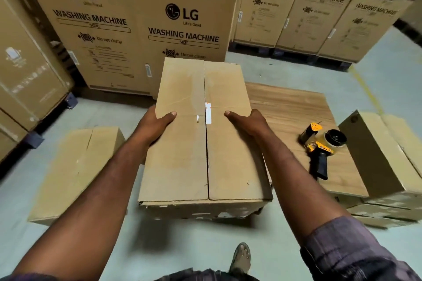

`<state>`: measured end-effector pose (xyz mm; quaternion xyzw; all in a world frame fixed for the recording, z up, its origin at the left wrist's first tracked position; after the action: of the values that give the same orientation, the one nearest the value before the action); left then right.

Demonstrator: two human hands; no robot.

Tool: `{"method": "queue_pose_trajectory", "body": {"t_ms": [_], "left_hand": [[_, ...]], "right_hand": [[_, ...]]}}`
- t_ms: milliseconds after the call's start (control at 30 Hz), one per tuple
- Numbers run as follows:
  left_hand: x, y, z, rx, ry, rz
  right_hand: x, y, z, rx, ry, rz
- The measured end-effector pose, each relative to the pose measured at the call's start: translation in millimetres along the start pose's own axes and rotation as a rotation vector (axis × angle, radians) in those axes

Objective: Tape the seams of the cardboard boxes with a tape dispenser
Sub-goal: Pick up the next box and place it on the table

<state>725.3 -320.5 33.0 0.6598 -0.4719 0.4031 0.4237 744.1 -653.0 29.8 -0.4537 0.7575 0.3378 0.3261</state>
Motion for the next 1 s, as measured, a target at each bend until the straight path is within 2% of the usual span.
{"method": "queue_pose_trajectory", "body": {"t_ms": [233, 400, 700, 1000], "left_hand": [[34.7, 8.4, 140.6, -0.008, 0.044, -0.016], [51.8, 7.6, 192.5, -0.006, 0.013, -0.010], [71.3, -25.2, 224.6, -0.043, -0.020, 0.013], [76.2, -71.2, 225.2, -0.045, 0.001, -0.035]], "right_hand": [[63.7, -76.7, -98.0, -0.012, -0.003, -0.007], [91.3, -108.7, -136.4, -0.017, 0.012, 0.027], [109.0, -142.4, -145.8, -0.007, -0.040, 0.022], [88.5, -162.1, -128.3, -0.093, -0.096, -0.098]]}}
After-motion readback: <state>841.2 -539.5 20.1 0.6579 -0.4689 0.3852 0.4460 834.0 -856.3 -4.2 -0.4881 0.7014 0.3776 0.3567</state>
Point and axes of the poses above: each hand's wrist, its own y-axis away from the middle knuckle, its own z-axis out of the palm, x = y × z, the point moved 8 cm from there along -y, towards the middle knuckle, and after that the axes turned 7 degrees about x, right-handed, at the moved point
